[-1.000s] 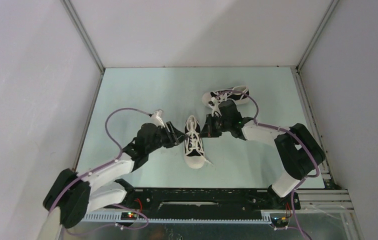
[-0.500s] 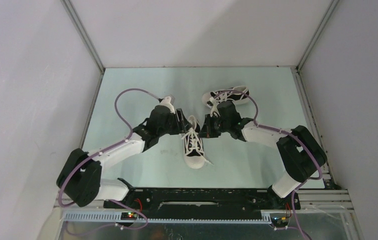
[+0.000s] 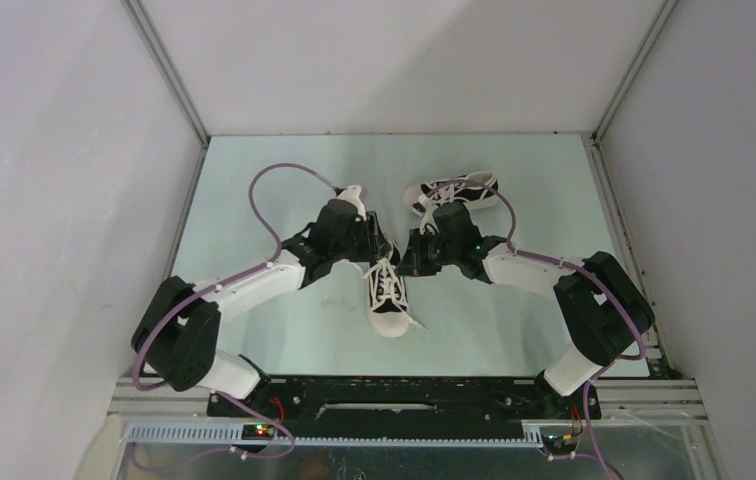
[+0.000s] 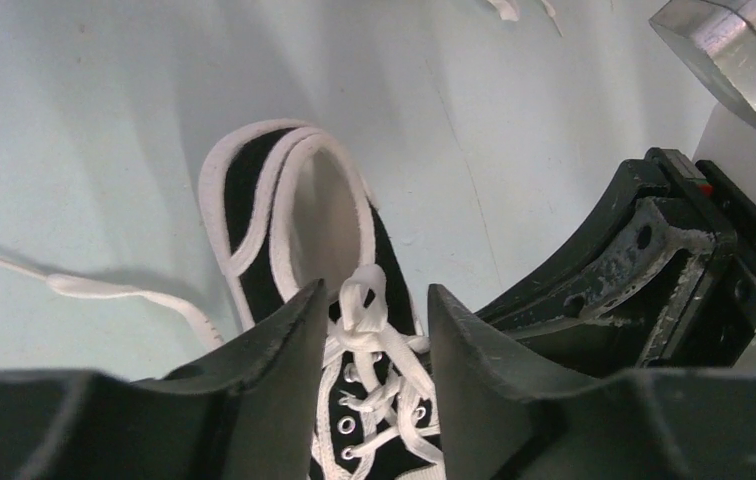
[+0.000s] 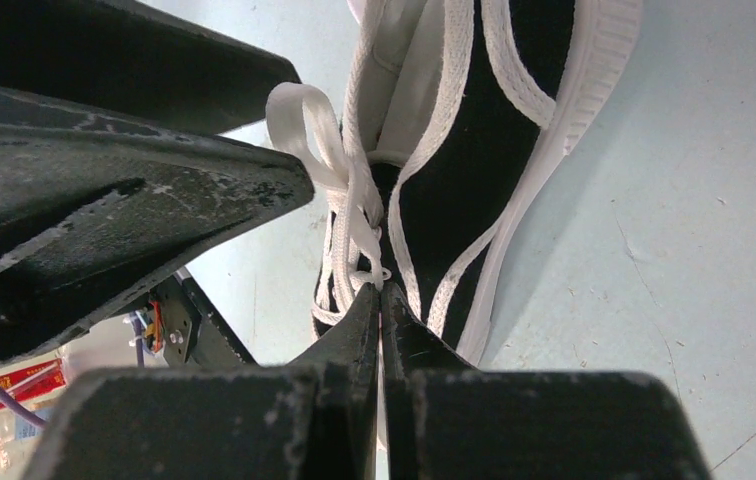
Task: Tie the shoes
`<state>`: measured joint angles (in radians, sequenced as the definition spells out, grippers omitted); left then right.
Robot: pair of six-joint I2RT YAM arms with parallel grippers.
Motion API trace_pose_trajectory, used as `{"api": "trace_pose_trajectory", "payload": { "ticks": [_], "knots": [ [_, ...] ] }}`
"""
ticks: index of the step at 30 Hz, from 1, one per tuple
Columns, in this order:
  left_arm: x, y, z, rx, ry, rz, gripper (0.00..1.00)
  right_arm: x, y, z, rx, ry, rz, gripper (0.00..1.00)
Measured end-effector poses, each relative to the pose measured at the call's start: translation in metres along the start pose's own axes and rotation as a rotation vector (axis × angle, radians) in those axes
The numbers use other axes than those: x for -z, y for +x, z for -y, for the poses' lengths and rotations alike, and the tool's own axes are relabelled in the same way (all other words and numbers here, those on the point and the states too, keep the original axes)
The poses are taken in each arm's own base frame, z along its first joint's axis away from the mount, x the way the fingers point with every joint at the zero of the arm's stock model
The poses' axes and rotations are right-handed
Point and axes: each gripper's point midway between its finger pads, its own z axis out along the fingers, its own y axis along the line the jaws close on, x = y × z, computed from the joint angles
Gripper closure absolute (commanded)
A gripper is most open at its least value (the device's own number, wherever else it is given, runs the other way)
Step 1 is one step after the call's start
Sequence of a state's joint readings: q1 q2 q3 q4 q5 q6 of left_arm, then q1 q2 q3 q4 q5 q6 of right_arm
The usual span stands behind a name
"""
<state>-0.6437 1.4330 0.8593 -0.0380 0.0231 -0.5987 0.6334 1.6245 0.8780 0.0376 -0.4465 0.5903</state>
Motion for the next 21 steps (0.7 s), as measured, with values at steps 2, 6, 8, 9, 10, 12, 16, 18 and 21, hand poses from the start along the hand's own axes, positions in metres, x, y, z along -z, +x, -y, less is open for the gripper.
{"api": "trace_pose_trajectory", "payload": {
  "ticks": [2,6,8,9,10,12,16,18,21],
  "knots": [
    [-0.003,0.001,0.003,-0.017,-0.003,-0.014,0.74,0.0,0.0,0.0,0.0,0.0,0.0,1.0],
    [-0.006,0.008,0.002,-0.03,-0.013,-0.041,0.98,0.0,0.0,0.001,-0.001,0.003,0.001,1.0],
    [-0.006,0.01,0.002,-0.028,-0.016,-0.046,1.0,0.0,0.0,0.002,-0.004,0.015,0.002,1.0],
    [-0.006,0.01,0.002,-0.03,-0.016,-0.045,1.0,0.0,0.0,0.004,-0.006,0.023,0.003,1.0],
    [-0.006,0.011,0.001,-0.029,-0.016,-0.046,1.0,0.001,0.0,0.005,-0.008,0.033,0.007,1.0],
    [-0.003,0.015,-0.002,-0.026,-0.016,-0.044,1.0,0.001,-0.002,0.006,-0.01,0.048,0.021,1.0],
    [0.008,0.033,-0.014,-0.014,-0.019,-0.05,1.0,0.009,-0.003,0.007,-0.019,0.075,0.061,1.0],
    [0.014,0.039,-0.017,-0.006,-0.017,-0.048,1.0,0.012,-0.004,0.007,-0.019,0.084,0.075,1.0],
    [0.02,0.044,-0.019,0.003,-0.001,-0.032,1.0,0.012,-0.005,0.009,-0.019,0.1,0.086,1.0]
  ]
}}
